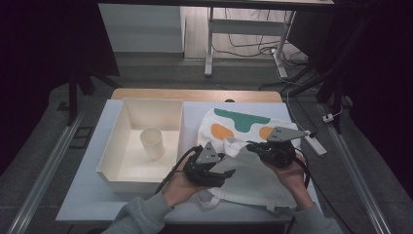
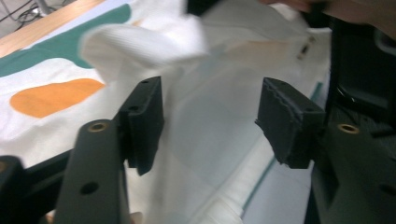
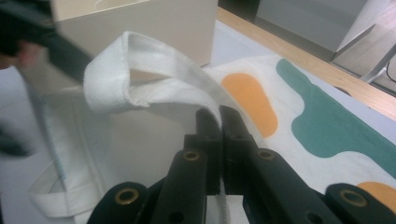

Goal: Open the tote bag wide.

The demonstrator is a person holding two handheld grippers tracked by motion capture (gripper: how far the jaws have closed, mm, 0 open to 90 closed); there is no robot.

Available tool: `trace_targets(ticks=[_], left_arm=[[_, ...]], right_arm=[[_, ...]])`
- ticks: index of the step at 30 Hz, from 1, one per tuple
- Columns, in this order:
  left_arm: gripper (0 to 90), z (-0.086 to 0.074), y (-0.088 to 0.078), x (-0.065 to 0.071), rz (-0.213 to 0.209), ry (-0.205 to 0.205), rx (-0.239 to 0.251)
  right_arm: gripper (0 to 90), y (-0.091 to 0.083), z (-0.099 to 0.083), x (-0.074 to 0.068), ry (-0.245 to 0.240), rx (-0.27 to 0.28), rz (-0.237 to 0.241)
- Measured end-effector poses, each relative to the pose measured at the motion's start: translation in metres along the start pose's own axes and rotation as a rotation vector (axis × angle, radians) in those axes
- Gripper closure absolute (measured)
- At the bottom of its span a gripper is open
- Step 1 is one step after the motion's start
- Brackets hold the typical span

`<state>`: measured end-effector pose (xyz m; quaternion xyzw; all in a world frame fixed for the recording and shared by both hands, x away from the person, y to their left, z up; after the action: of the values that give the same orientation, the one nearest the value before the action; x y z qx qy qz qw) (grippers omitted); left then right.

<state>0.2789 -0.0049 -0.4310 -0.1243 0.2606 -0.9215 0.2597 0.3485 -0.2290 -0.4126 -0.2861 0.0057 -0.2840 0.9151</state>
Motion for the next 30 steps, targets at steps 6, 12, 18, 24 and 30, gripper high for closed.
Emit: trace_targets(ticks=[6, 12, 18, 24, 30], left_arm=[[39.5, -0.005, -0.007, 0.011, -0.072, 0.036, -0.017], [42.1, -0.010, 0.007, 0.017, -0.133, 0.070, -0.096], [40.7, -0.022, 0.039, 0.027, -0.167, 0.108, -0.209], [40.2, -0.031, 0.065, 0.031, -0.202, 0.115, -0.275], [38.3, -0.034, 0.078, 0.032, -0.198, 0.132, -0.299]], right_arm=[[87.8, 0.013, -0.002, 0.011, 0.014, -0.011, -0.007], [87.8, 0.026, -0.007, 0.019, 0.030, -0.031, -0.002], [87.7, 0.034, -0.012, 0.026, 0.050, -0.047, -0.010], [87.7, 0.040, -0.017, 0.030, 0.066, -0.060, -0.006], [87.7, 0.040, -0.019, 0.030, 0.071, -0.059, -0.001]])
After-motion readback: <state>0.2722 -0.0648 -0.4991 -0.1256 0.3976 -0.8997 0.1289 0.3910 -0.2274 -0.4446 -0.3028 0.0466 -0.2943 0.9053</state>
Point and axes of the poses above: each handheld gripper's, and its own axes: y roughly forward along the jaws, z roughly out of its top, x roughly to its right, the point moved 2 cm from there along y, roughly forward along the jaws, and after that the axes turned 5 degrees about -y, right-handed, at the moved point
